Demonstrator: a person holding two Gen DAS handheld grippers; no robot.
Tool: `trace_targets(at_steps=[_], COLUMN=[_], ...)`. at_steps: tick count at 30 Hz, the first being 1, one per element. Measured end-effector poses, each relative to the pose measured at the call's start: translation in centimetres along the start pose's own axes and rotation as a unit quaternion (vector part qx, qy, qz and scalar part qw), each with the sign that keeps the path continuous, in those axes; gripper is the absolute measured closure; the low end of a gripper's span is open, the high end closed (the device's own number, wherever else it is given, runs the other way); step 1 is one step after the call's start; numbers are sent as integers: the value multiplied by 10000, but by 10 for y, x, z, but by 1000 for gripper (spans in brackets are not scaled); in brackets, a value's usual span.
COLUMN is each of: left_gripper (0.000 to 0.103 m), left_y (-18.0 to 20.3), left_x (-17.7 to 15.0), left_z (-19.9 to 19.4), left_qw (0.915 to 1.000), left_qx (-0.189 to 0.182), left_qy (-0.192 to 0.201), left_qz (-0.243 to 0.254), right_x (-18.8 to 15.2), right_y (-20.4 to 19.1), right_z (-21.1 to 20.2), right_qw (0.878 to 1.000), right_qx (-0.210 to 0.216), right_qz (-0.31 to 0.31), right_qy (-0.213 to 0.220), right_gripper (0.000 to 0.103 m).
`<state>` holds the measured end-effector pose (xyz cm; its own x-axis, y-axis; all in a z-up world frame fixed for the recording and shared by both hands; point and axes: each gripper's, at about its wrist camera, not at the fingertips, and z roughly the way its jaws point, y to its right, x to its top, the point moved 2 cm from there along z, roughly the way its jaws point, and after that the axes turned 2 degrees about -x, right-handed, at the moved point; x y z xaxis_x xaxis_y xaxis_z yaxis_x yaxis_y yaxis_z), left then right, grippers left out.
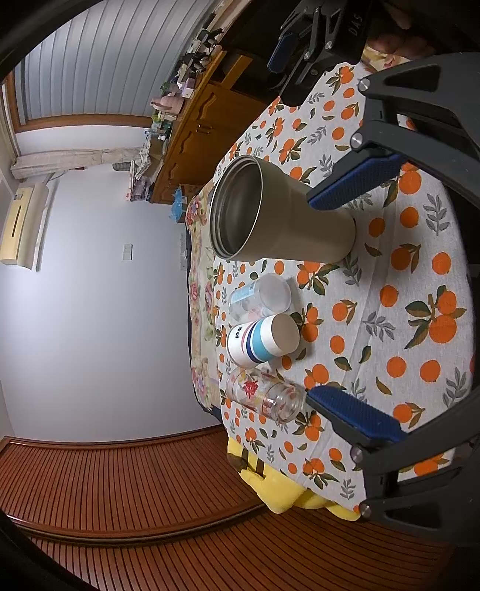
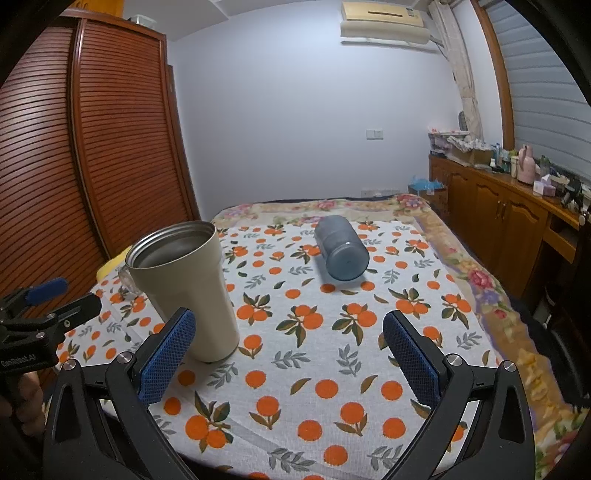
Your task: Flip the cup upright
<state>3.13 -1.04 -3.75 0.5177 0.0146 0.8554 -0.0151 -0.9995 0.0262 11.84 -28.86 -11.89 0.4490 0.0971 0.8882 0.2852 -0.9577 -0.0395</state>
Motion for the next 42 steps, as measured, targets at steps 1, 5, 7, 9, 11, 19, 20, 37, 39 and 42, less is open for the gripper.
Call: trace_targets(at_steps=[1, 5, 7, 9, 11, 19, 20, 37, 39, 42], left_gripper=[6, 6, 6, 6, 6, 6, 6, 6, 6, 6], left_y=[0, -1, -1, -1, -1, 0, 0, 2, 2, 1], left_x=[0, 0, 0, 0, 0, 4, 4, 4, 3, 3], left_z=[0, -1, -1, -1, -2, -5, -5, -7, -6, -6], left_qw=[10000, 10000, 10000, 10000, 10000, 10000, 10000, 10000, 10000, 10000], left_qx=[-5, -14, -14, -16, -13, -21, -19, -20, -16, -16], left_qy=[2, 4, 8, 7, 15, 30, 35, 40, 47, 56], left_qz=[-4, -6, -11, -7, -3, 2, 5, 7, 7, -3], right_x=[0, 1, 1, 1, 1, 0, 1, 0, 0, 0], right_y=[0, -2, -3, -2, -3, -2, -2, -2, -2, -2], right_z=[0, -1, -1, -1, -1, -1, -1, -1, -1, -1], right_qw=[10000, 10000, 10000, 10000, 10000, 10000, 10000, 10000, 10000, 10000], right_qx=[-5, 0, -8, -9, -9, -3, -3, -3, -6, -1], right_qz=[-13, -32, -36, -29, -30, -30, -30, -28, -26, -25], right_qy=[2, 8, 10, 12, 11, 14, 15, 11, 13, 15], right_gripper=[0, 0, 0, 0, 0, 0, 0, 0, 0, 0])
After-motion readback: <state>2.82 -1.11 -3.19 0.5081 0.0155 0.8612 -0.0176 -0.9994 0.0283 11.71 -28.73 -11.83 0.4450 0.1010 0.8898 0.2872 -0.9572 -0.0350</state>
